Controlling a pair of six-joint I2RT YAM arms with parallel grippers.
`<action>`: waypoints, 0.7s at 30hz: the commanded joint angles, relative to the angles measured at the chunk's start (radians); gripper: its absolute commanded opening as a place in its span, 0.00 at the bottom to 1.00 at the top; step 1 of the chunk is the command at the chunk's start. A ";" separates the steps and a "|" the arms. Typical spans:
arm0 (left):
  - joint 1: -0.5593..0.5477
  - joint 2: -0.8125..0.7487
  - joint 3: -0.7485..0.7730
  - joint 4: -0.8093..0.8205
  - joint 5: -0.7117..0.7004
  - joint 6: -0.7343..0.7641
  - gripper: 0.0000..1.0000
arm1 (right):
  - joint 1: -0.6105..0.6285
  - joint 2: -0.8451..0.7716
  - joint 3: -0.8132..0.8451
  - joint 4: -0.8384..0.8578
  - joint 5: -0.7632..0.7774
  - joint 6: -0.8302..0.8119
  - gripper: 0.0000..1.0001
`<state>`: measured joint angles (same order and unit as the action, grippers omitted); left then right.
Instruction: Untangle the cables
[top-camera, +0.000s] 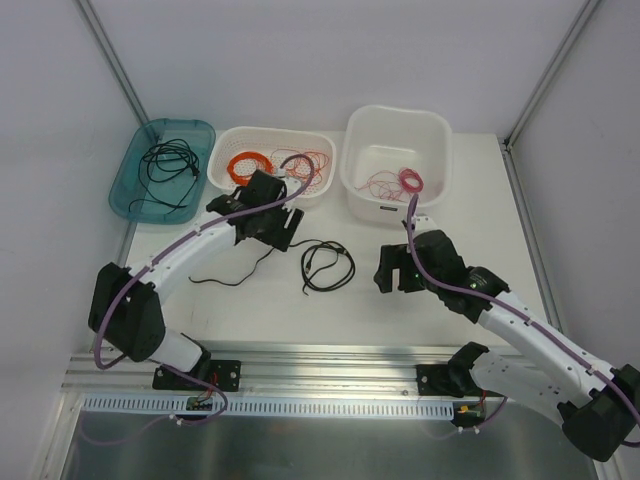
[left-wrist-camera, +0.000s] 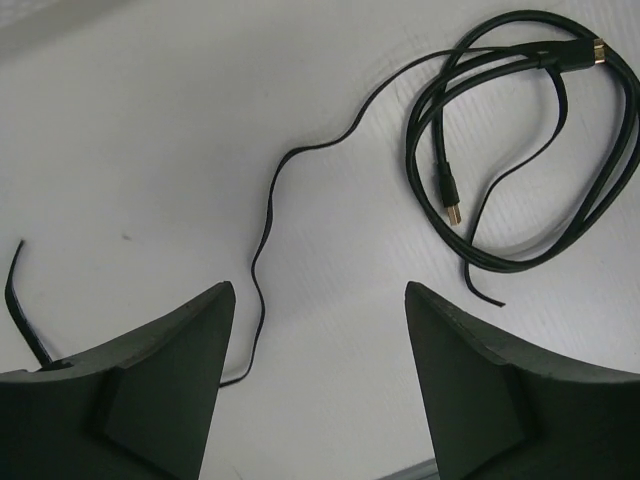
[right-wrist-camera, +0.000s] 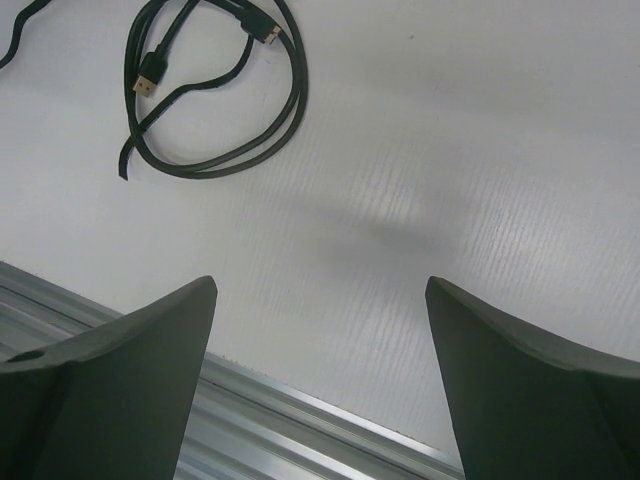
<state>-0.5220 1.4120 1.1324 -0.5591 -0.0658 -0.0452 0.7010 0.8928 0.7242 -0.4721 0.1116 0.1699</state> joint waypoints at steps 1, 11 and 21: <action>-0.016 0.120 0.072 0.045 0.066 0.185 0.69 | 0.002 -0.028 0.001 -0.011 -0.006 -0.017 0.90; -0.019 0.369 0.201 0.100 0.165 0.373 0.52 | 0.002 -0.055 0.000 -0.053 0.011 -0.029 0.90; -0.035 0.502 0.265 0.103 0.199 0.407 0.41 | 0.002 -0.071 -0.011 -0.072 0.014 -0.010 0.90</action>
<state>-0.5446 1.8923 1.3571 -0.4618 0.0826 0.3252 0.7010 0.8440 0.7212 -0.5331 0.1158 0.1555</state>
